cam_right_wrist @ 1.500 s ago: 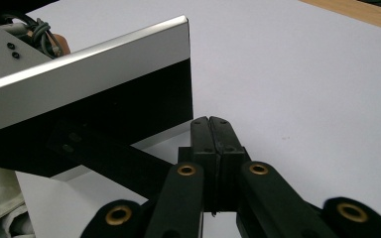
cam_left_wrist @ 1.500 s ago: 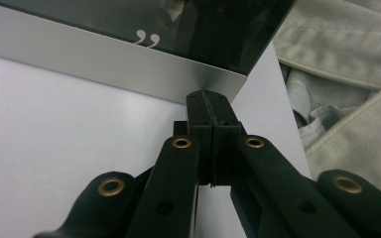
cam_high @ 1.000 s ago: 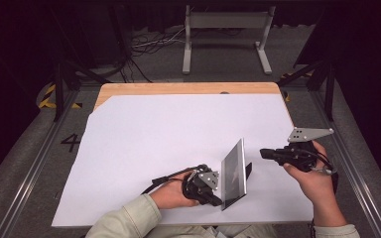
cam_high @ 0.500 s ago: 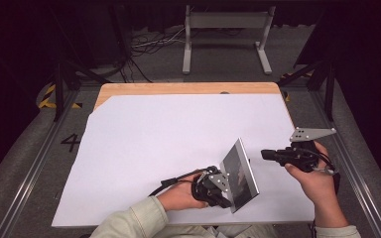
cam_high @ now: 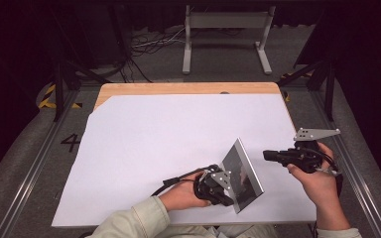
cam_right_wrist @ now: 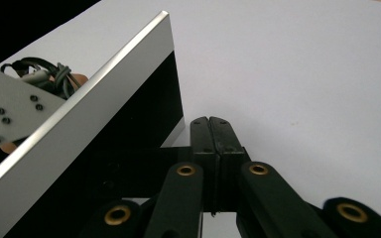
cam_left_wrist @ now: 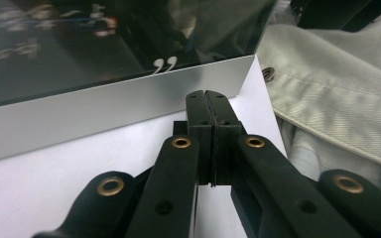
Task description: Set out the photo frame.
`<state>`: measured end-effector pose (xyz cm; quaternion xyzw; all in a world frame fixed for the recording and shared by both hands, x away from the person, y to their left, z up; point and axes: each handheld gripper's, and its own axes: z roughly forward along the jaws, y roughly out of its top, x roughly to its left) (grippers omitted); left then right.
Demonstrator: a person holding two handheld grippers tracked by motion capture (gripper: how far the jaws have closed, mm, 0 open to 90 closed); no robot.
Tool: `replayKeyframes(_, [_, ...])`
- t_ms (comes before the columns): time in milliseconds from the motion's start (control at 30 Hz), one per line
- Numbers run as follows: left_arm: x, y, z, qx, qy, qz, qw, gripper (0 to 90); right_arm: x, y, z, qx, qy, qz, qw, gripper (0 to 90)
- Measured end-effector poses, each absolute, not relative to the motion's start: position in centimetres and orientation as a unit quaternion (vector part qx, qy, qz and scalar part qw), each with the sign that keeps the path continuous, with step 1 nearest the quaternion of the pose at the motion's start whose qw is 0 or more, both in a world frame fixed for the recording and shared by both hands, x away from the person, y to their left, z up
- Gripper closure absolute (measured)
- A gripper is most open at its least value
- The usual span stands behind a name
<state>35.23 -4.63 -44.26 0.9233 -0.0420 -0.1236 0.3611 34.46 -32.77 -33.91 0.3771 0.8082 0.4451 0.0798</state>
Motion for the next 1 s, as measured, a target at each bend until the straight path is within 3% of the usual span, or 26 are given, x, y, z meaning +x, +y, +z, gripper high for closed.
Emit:
replayKeyframes(367, [36.5, -0.4, -42.7, 0.917, 0.003, -0.102, 0.386, 85.8, 34.5, -32.3, -33.7, 0.383, 0.809, 0.438, 0.086, 81.5])
replayKeyframes(1000, [38.4, 10.7, -41.0, 0.887, 0.138, -0.005, 0.441, 81.1, 34.7, -31.2, -31.6, 0.412, 0.802, 0.424, 0.088, 69.8])
